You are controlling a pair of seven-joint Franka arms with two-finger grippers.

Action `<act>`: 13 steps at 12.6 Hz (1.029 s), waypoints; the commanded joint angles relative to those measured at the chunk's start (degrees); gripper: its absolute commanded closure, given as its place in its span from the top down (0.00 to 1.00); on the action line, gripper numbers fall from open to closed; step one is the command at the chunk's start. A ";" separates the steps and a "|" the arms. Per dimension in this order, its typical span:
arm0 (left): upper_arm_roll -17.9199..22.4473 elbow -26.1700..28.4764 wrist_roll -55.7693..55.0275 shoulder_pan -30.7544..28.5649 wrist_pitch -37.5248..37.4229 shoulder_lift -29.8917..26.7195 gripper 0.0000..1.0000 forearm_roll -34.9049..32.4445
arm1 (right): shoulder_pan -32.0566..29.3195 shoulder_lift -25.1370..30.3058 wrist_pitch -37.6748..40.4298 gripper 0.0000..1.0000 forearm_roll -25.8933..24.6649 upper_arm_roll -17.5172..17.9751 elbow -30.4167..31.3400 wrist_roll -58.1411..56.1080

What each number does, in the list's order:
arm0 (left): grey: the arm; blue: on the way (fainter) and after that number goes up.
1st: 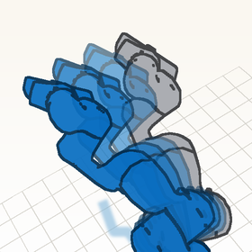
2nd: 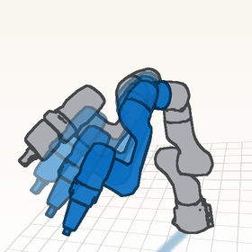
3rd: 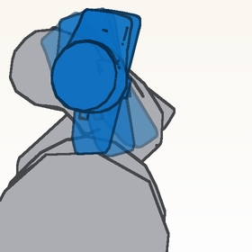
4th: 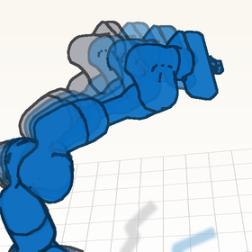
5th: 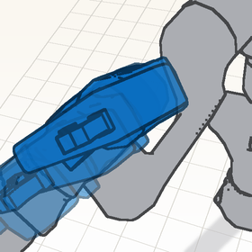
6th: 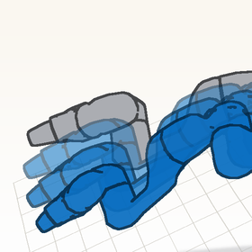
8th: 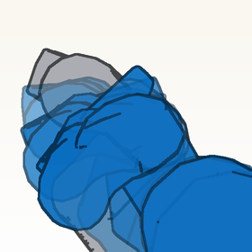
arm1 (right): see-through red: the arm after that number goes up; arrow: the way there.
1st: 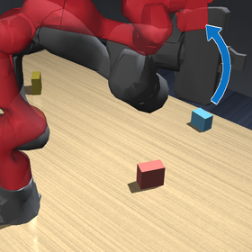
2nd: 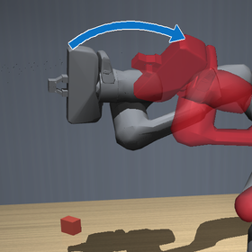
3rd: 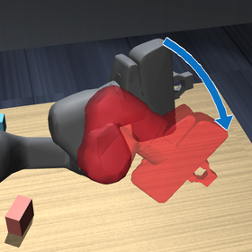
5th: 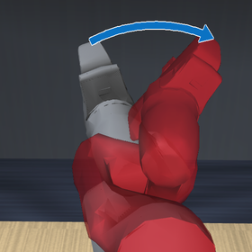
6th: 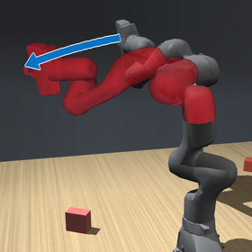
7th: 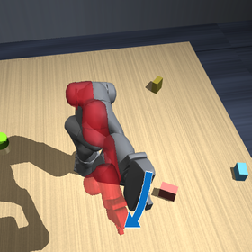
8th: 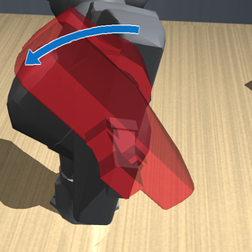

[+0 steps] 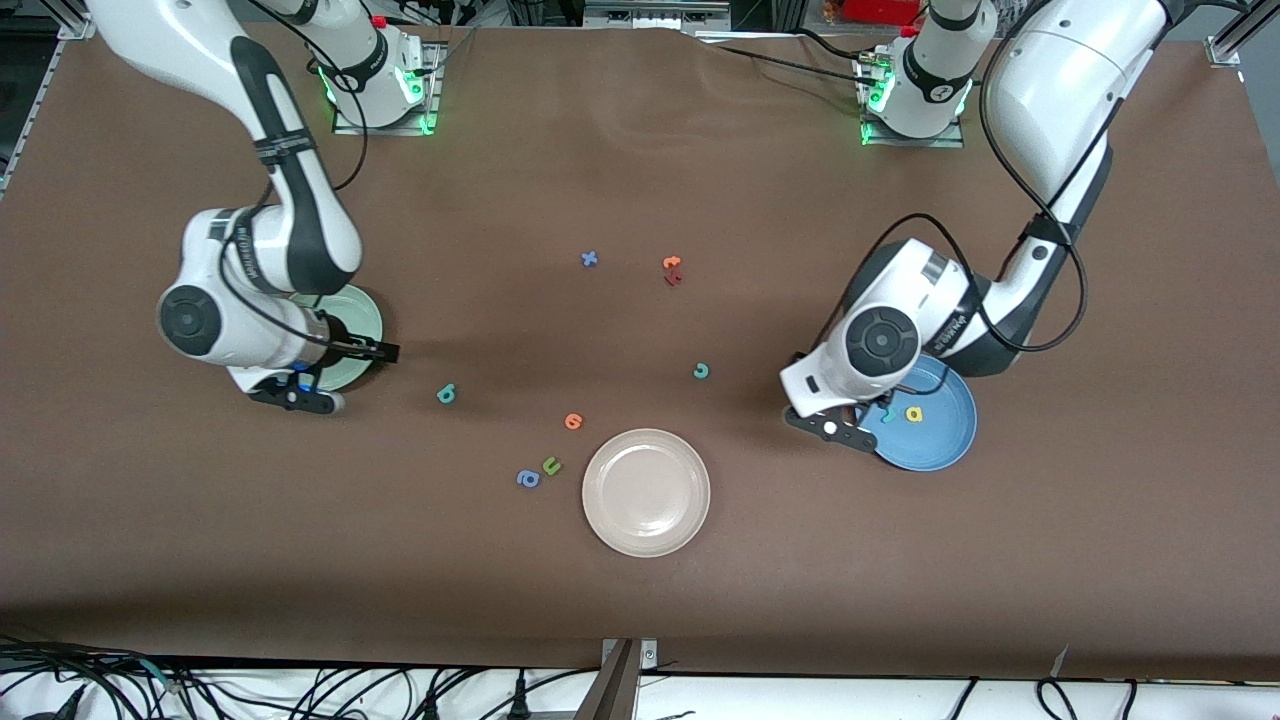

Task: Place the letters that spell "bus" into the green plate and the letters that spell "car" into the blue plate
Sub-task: 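Place the u on green while the left gripper places the l on blue, then grasp the teal 9 while the left gripper grasps the teal c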

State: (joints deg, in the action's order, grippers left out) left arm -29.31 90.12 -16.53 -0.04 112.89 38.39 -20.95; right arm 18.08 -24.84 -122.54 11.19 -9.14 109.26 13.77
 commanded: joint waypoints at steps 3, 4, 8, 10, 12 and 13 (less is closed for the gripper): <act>0.40 -1.61 -12.99 8.64 7.58 3.79 1.00 1.27 | -0.06 -6.61 -14.01 0.98 4.02 5.00 -0.89 5.55; 0.40 -1.61 -13.70 9.09 11.00 4.93 1.00 1.01 | 0.02 -7.76 -15.96 0.98 4.02 5.97 -0.89 6.61; 3.02 -1.00 -13.97 14.97 14.81 7.23 0.80 0.04 | 1.43 -10.58 -21.16 0.95 3.58 7.03 -0.63 8.64; 3.56 -1.26 -13.97 15.60 15.08 8.62 0.76 -3.47 | 1.43 -10.85 -21.16 0.80 3.23 7.03 -0.63 8.30; 3.56 -0.91 -13.97 16.20 18.32 9.86 0.75 -3.66 | 1.25 -10.76 -21.16 0.77 2.09 6.59 -0.72 7.68; 3.65 -0.91 -13.97 16.47 18.42 10.13 0.75 -3.66 | 1.08 -10.67 -21.16 0.77 0.86 6.59 -0.81 7.68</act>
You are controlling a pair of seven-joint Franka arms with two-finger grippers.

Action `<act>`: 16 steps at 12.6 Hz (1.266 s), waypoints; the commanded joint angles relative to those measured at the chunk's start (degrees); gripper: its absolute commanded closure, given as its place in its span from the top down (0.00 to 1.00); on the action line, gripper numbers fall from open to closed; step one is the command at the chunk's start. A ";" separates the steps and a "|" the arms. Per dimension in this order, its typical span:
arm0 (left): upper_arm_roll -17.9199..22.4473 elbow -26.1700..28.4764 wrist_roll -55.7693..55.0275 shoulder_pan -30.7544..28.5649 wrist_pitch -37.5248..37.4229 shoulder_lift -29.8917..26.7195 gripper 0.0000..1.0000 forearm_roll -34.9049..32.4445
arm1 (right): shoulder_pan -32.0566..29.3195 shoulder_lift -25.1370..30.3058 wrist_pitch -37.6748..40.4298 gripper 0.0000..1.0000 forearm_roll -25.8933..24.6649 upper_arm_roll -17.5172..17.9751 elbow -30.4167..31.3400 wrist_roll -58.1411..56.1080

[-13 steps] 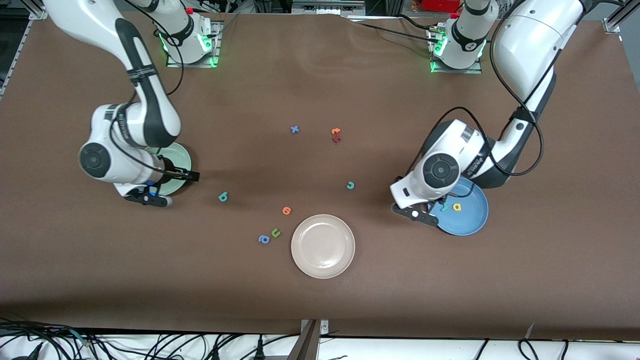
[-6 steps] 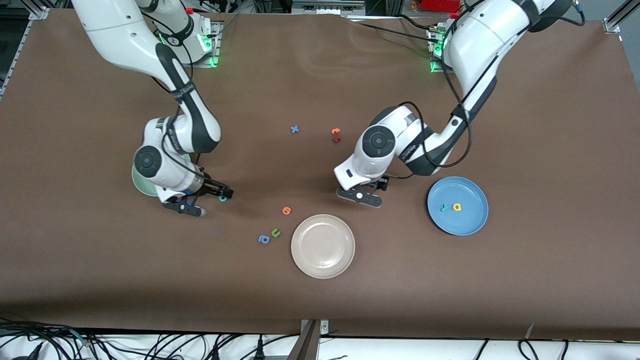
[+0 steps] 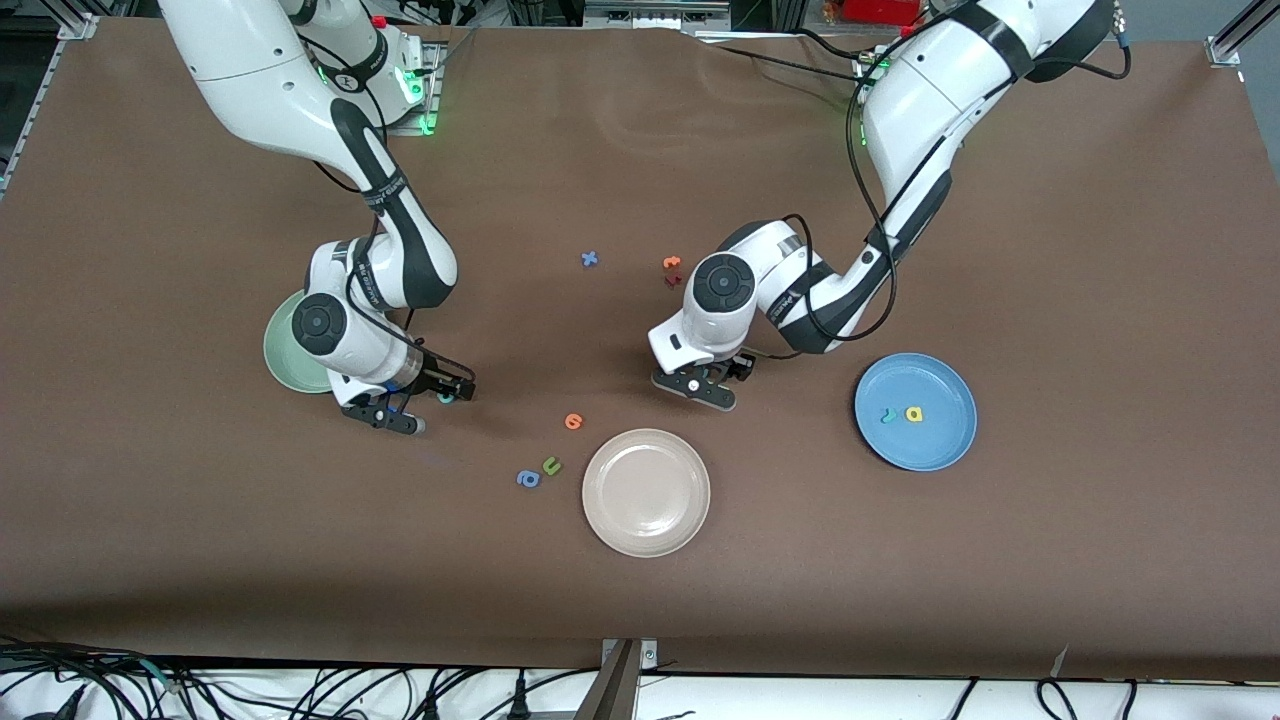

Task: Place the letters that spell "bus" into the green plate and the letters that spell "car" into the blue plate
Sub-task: 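Grasp the teal 9 while the left gripper grasps the teal c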

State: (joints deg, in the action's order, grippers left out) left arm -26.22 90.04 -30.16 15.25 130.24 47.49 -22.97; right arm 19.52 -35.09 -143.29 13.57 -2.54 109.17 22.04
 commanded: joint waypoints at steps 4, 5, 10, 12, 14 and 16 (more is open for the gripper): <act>0.65 -0.47 0.45 1.36 1.07 1.21 0.40 -1.72 | -0.18 -1.46 -3.05 0.70 -1.62 0.08 -0.62 -0.16; 0.65 -0.39 0.45 1.27 0.81 1.21 0.26 -1.64 | -0.35 -1.56 -3.14 0.62 -1.62 0.08 -0.62 -0.59; 0.74 -1.17 2.12 0.66 -2.96 -0.46 0.17 -1.64 | -0.53 -1.30 -2.70 0.20 -1.71 -0.01 -0.62 -0.77; 0.65 -1.27 5.53 -1.96 -7.34 -4.31 0.17 -1.55 | -0.53 0.19 -1.04 0.20 -1.71 -0.01 -0.62 -0.86; 0.30 -1.35 12.90 -6.27 -12.62 -8.01 0.18 -0.50 | -0.53 3.61 6.31 0.20 -1.71 -1.76 -1.32 -1.12; 0.38 -1.09 18.62 -10.31 -16.14 -8.99 0.18 -0.49 | -0.53 6.51 16.58 0.20 -2.49 -3.95 -3.77 -1.91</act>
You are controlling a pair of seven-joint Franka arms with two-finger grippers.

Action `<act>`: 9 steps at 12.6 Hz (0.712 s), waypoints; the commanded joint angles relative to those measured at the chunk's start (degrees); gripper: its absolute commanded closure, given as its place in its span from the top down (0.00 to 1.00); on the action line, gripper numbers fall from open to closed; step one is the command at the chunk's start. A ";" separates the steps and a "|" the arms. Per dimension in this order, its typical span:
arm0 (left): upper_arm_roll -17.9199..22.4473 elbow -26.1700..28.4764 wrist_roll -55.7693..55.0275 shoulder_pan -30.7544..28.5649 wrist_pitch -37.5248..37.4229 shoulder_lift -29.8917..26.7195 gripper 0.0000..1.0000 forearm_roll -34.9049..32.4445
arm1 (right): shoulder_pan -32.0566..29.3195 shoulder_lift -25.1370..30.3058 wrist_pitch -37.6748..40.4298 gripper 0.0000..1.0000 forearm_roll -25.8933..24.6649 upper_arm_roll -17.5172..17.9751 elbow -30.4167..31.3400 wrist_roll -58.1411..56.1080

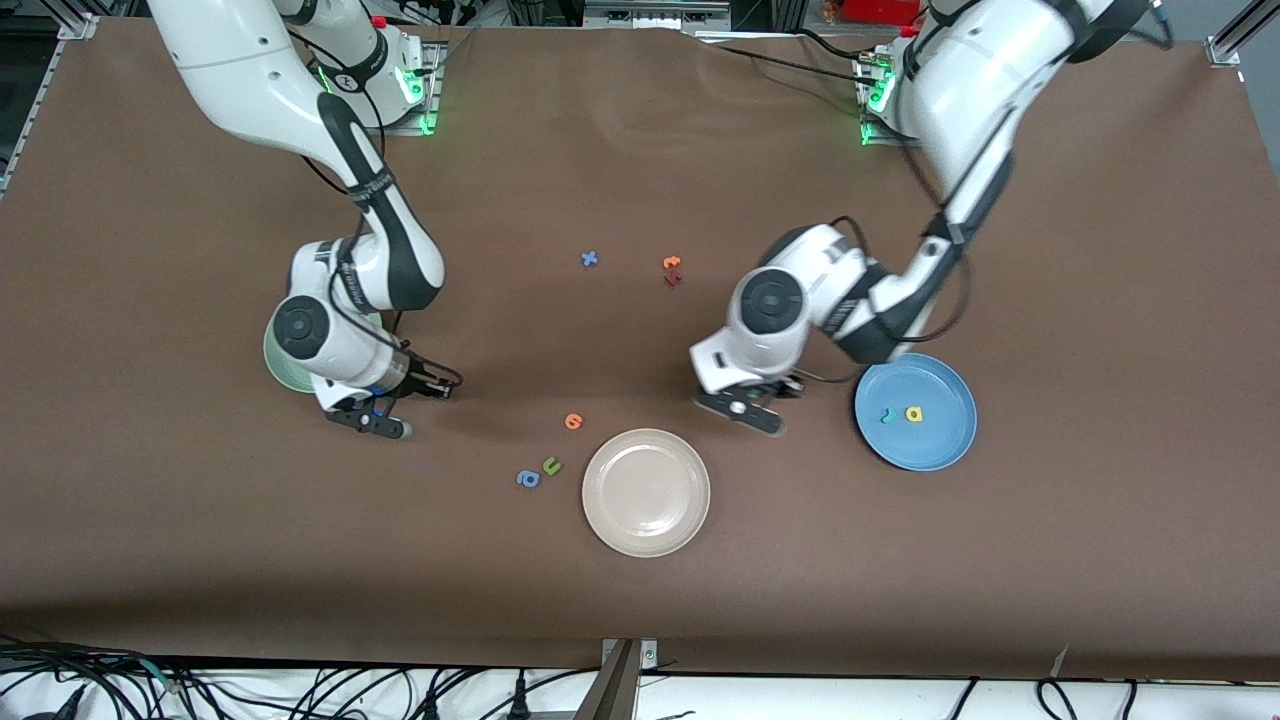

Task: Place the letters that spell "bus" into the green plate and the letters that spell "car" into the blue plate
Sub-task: 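Grasp the teal 9 while the left gripper grasps the teal c, then place the 9 on green while the left gripper places the c on blue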

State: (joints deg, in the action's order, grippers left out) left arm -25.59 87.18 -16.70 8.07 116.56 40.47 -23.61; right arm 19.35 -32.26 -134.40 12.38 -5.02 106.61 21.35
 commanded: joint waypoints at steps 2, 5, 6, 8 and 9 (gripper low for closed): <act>-0.17 2.47 9.65 -7.52 -5.37 -1.97 0.20 -0.38 | -0.37 5.97 15.61 0.20 -1.39 -4.64 -0.80 -5.42; 0.01 3.43 13.45 -12.53 -6.17 -1.62 0.24 -0.82 | -0.37 6.94 19.35 0.22 -1.04 -10.88 5.59 -15.61; 0.01 3.44 13.63 -13.08 -6.17 -1.44 0.27 -0.74 | -0.37 7.21 18.48 0.23 -0.95 -11.50 8.15 -16.86; 0.01 3.78 13.89 -13.52 -6.35 -1.18 0.50 -0.30 | -0.37 7.83 16.72 0.29 -0.95 -12.30 12.28 -17.31; 0.01 3.79 13.98 -13.61 -6.35 -1.18 0.77 -0.30 | -0.37 7.91 13.84 0.41 -0.95 -12.30 13.96 -17.40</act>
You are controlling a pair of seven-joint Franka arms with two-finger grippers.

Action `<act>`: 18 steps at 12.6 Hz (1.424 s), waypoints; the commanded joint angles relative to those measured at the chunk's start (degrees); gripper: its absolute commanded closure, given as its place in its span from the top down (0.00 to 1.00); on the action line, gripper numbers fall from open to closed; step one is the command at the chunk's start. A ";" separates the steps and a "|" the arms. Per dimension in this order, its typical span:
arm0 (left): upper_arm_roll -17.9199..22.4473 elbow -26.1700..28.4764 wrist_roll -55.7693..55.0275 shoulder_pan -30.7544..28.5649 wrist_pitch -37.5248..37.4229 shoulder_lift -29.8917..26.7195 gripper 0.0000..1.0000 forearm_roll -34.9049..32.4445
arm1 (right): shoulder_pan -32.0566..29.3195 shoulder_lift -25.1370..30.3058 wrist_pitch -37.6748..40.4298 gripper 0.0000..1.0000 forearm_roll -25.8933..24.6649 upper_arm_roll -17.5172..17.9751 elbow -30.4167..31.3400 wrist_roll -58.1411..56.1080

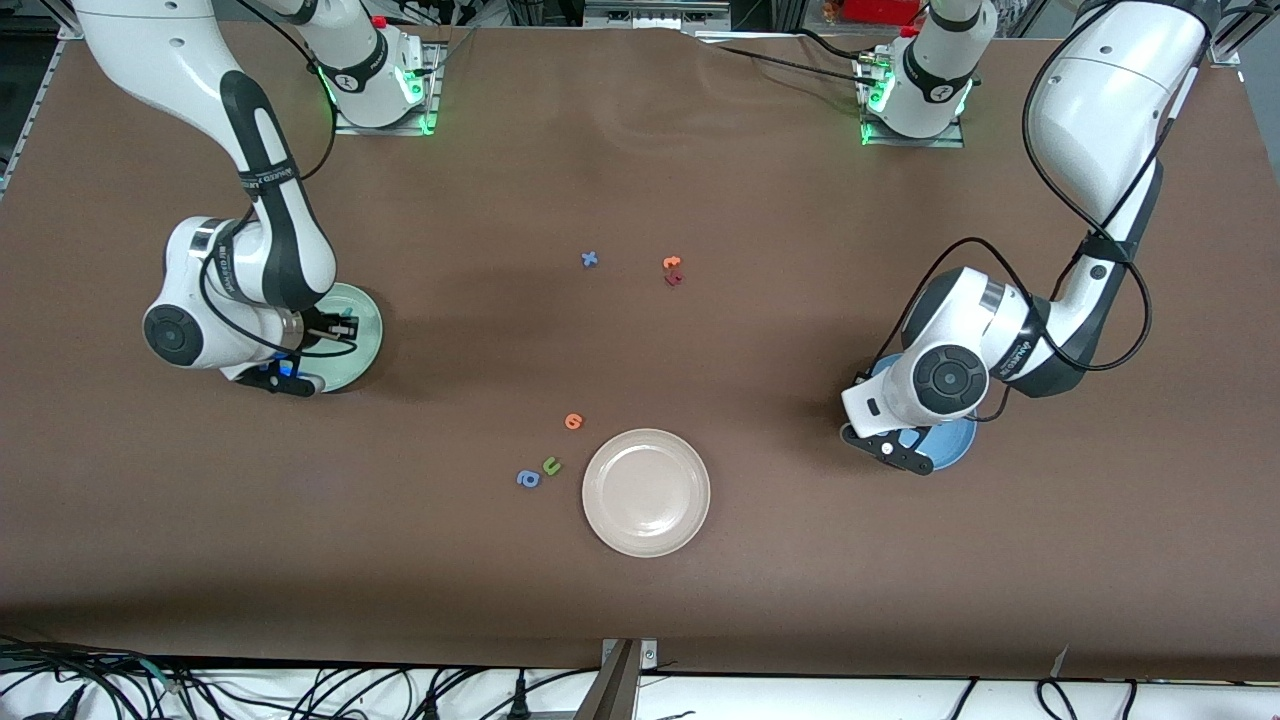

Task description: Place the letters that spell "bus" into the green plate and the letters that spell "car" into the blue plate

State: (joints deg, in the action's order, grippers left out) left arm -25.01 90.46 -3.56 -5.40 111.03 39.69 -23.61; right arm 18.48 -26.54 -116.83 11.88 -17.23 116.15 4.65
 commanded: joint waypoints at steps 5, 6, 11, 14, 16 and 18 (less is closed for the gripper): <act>-1.45 -0.99 0.39 -0.14 -4.40 -3.11 1.00 0.49 | 0.50 7.98 1.13 0.99 -0.72 -0.52 0.95 -0.08; -2.76 -1.16 0.05 -0.58 -6.07 -5.30 1.00 2.58 | 0.50 8.96 7.34 0.99 -0.72 -1.22 -3.34 0.01; -2.68 -7.72 -0.05 -0.84 -18.08 -16.57 1.00 7.35 | 0.68 10.71 31.02 0.99 -5.36 -3.60 -26.73 0.19; -1.37 -16.80 0.22 -0.67 -25.68 -19.19 1.00 9.27 | 1.21 16.24 33.60 0.99 -8.88 -2.81 -29.66 0.19; 6.67 -16.12 0.66 0.20 -25.52 -22.09 1.00 16.63 | 1.21 18.53 33.69 0.99 -9.07 -2.81 -29.66 0.10; 14.59 -14.89 0.48 3.27 -25.25 -24.99 1.00 22.62 | 1.30 19.77 33.69 0.99 -9.07 -2.81 -29.66 -0.51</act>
State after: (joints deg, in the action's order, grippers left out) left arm -16.69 74.07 -3.57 -4.65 86.04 17.53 -5.35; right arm 19.62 -8.25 -83.83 3.74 -20.33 86.19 4.53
